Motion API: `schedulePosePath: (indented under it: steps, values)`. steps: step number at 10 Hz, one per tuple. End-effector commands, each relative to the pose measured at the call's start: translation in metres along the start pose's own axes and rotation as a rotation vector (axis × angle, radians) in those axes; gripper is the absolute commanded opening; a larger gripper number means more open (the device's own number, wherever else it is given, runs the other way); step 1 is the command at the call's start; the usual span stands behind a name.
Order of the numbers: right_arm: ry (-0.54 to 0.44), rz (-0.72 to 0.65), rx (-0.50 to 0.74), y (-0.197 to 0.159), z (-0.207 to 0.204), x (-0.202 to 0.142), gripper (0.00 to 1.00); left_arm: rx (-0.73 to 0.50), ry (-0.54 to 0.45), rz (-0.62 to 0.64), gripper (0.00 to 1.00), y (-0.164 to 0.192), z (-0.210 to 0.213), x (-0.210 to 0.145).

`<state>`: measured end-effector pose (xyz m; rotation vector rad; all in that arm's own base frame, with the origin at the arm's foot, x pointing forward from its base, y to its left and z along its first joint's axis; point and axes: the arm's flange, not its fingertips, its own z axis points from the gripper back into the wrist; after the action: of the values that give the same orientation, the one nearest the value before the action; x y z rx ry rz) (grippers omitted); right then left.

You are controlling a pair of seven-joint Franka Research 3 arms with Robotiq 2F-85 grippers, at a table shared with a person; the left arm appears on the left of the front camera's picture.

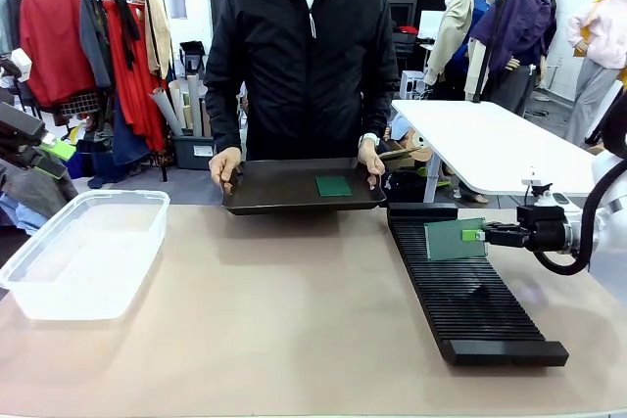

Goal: Sort PCBs into racks and boxes based on the side picked up.
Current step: If the short side of the Blank PCB is picked up, insert it into the PCB Rack ; if the long side is picked up, place it in the Organizing box.

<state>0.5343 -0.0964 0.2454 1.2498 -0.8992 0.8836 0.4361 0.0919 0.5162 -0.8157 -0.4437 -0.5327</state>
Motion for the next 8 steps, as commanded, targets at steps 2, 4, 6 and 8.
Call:
schedulePosePath:
  steps: [2,4,6,8]
  values:
    - [0.045,0.058,0.001,0.008,-0.003,-0.012,0.0,-0.006,-0.003,-0.001,1.0,0.0,0.0,0.0]
    - [0.055,0.075,-0.009,0.006,-0.006,-0.015,0.0,-0.006,-0.003,-0.001,1.0,0.0,0.0,0.0]
    - [0.05,0.094,0.001,0.006,-0.009,-0.017,0.0,-0.006,-0.003,-0.001,1.0,0.0,0.0,0.0]
    - [0.051,0.101,0.002,0.006,-0.01,-0.017,0.0,-0.006,-0.003,-0.001,1.0,0.0,0.0,0.0]
